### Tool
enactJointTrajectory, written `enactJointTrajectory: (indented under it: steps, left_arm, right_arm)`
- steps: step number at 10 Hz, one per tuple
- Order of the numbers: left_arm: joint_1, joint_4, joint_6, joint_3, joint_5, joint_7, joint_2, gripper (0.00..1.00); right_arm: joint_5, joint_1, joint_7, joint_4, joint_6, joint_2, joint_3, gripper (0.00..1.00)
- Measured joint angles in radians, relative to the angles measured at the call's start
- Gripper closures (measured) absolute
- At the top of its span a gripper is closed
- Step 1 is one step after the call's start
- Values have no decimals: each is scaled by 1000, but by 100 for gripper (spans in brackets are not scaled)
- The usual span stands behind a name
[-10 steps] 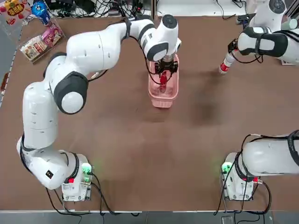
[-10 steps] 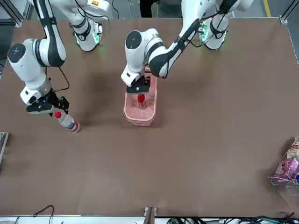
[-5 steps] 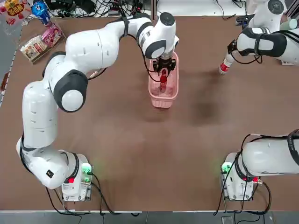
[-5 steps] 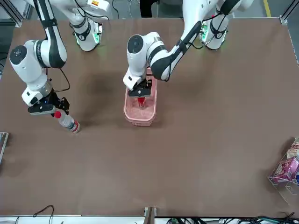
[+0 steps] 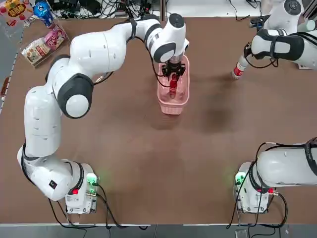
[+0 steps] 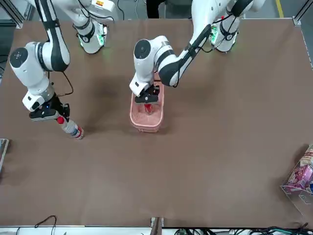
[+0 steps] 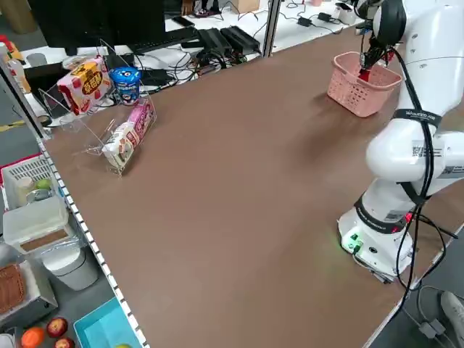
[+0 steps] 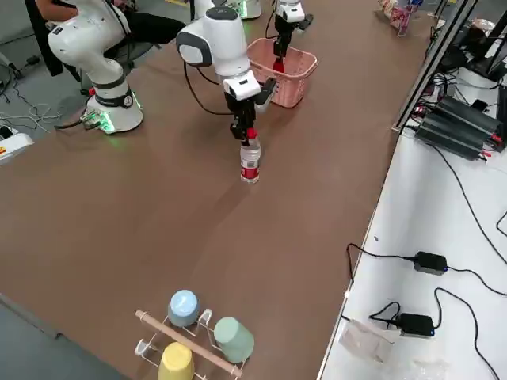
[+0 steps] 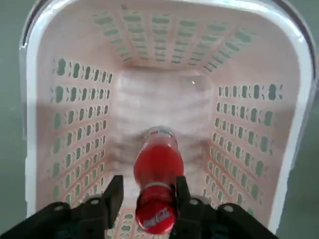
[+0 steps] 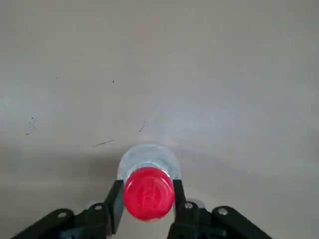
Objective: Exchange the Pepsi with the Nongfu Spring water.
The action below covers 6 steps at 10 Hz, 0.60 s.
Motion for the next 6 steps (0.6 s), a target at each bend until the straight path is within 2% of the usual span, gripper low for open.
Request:
enactJointTrajectory:
  steps: [2, 4, 6]
  left_arm:
    - [-3, 0, 0, -1, 0, 0, 0, 55]
    - [-2, 2, -1, -1, 0, 2, 0, 68]
    - [8, 10, -20, -1, 0, 6, -1, 68]
  right_arm:
    - [0, 0, 0, 1, 0, 0, 0, 64]
    - [1, 0, 0, 2, -1, 0, 0, 64]
    - [1, 0, 0, 3, -2, 0, 0, 64]
